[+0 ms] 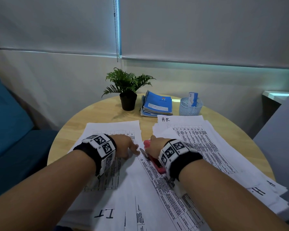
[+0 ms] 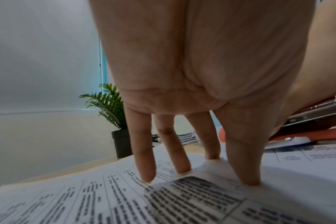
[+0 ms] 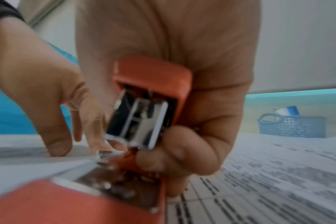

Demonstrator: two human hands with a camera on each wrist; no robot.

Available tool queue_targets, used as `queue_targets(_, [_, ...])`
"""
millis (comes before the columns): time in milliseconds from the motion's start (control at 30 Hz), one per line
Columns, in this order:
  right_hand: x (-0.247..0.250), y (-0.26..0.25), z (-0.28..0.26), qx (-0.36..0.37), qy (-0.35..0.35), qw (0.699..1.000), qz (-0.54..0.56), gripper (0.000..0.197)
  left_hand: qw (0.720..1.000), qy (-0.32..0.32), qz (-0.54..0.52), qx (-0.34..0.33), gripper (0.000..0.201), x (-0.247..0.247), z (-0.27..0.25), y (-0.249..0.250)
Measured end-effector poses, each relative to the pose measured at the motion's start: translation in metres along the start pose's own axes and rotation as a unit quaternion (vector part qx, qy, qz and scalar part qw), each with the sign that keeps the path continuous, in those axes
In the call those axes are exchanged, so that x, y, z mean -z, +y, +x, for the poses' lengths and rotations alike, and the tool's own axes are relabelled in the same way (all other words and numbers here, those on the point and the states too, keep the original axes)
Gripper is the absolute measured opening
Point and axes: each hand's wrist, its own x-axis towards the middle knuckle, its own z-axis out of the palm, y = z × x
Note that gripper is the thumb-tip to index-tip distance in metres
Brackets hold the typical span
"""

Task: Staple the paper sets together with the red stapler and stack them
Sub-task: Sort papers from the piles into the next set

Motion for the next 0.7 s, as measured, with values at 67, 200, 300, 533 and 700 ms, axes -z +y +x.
queue_targets(67, [-0.002, 0.003, 0.005, 0.024, -0.018, 0.998, -0.047, 0.039, 1.0, 0.001, 0.011, -0.001, 0.046, 0.001, -0.001, 0.003])
queue_targets(200, [-0.005, 0.007, 0.018, 0.053, -0.015, 0.986, -0.157, 0.044, 1.0, -0.007, 0.023, 0.003, 0.041, 0.004, -0.001, 0.01])
queue_targets(300, [-0.001, 0.007, 0.018, 0.042, -0.027, 0.983, -0.174, 0.036, 1.0, -0.003, 0.022, 0.006, 0.04, 0.006, -0.002, 0.012])
queue_targets(533, [-0.002, 0.013, 0.028, 0.051, -0.01, 0.985, -0.164, 0.022, 1.0, -0.003, 0.014, -0.008, 0.041, 0.004, -0.002, 0.01])
queue_targets(700, [0.002, 0.015, 0.024, 0.04, -0.014, 0.987, -0.158, 0.024, 1.0, -0.003, 0.018, -0.003, 0.041, 0.002, -0.001, 0.008])
